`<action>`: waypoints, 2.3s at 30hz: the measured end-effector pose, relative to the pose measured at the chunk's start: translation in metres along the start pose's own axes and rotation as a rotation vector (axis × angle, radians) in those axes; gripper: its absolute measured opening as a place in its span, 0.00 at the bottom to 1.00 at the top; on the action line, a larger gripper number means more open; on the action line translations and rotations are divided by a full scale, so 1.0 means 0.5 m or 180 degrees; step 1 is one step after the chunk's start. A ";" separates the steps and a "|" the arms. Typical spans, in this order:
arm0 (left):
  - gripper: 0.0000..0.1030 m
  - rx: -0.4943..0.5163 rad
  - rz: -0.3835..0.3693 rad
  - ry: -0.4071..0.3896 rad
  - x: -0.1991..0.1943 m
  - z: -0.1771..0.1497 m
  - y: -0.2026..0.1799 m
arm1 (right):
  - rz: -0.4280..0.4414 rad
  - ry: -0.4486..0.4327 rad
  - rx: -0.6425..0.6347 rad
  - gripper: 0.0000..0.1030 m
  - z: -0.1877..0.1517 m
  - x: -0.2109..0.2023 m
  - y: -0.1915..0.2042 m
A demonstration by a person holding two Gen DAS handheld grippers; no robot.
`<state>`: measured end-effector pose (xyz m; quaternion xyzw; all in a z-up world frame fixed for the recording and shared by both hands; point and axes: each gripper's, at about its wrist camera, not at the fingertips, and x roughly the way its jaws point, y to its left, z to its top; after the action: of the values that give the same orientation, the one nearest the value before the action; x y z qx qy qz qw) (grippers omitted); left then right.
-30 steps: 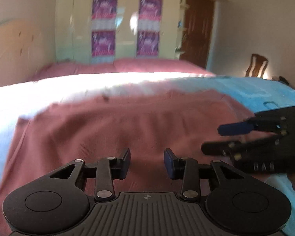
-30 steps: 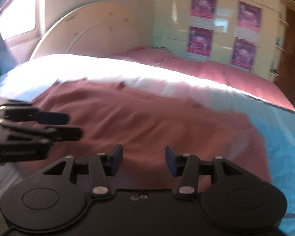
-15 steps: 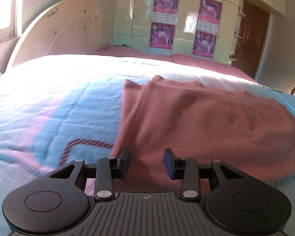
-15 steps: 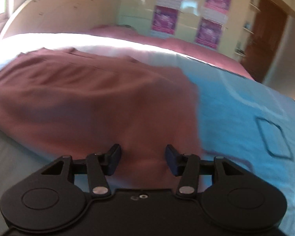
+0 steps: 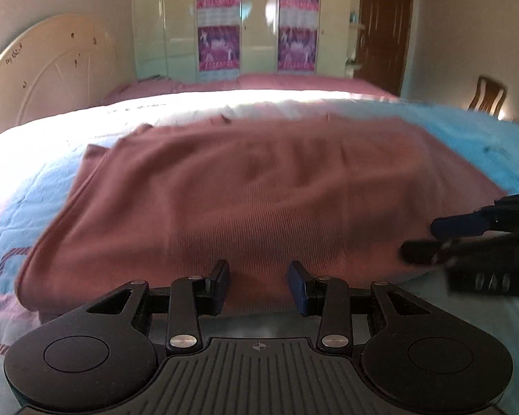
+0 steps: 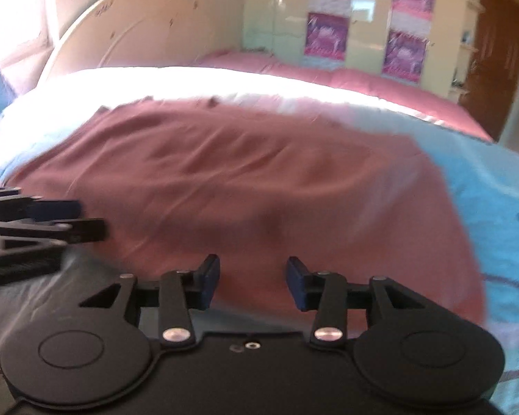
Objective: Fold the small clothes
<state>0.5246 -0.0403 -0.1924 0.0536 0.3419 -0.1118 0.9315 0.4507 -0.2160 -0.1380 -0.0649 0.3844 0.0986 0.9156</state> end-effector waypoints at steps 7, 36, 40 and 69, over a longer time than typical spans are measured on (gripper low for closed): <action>0.38 0.0027 0.0054 -0.0003 -0.016 -0.008 0.012 | -0.0094 0.0010 -0.0042 0.39 -0.014 -0.008 -0.005; 0.38 -0.0296 0.0670 0.0023 -0.042 -0.050 0.216 | -0.0805 0.0025 0.0482 0.27 -0.080 -0.095 -0.246; 0.38 -0.0318 0.0697 -0.0016 -0.049 -0.039 0.209 | -0.0830 0.0153 0.0458 0.27 -0.081 -0.082 -0.245; 0.61 -0.2373 -0.0143 -0.0225 -0.051 -0.116 0.268 | -0.0147 -0.0352 0.0579 0.01 -0.027 -0.135 -0.165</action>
<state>0.5021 0.1042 -0.2169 -0.3007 0.3279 -0.0018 0.8956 0.4143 -0.3078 -0.0956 0.0151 0.3390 0.0456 0.9395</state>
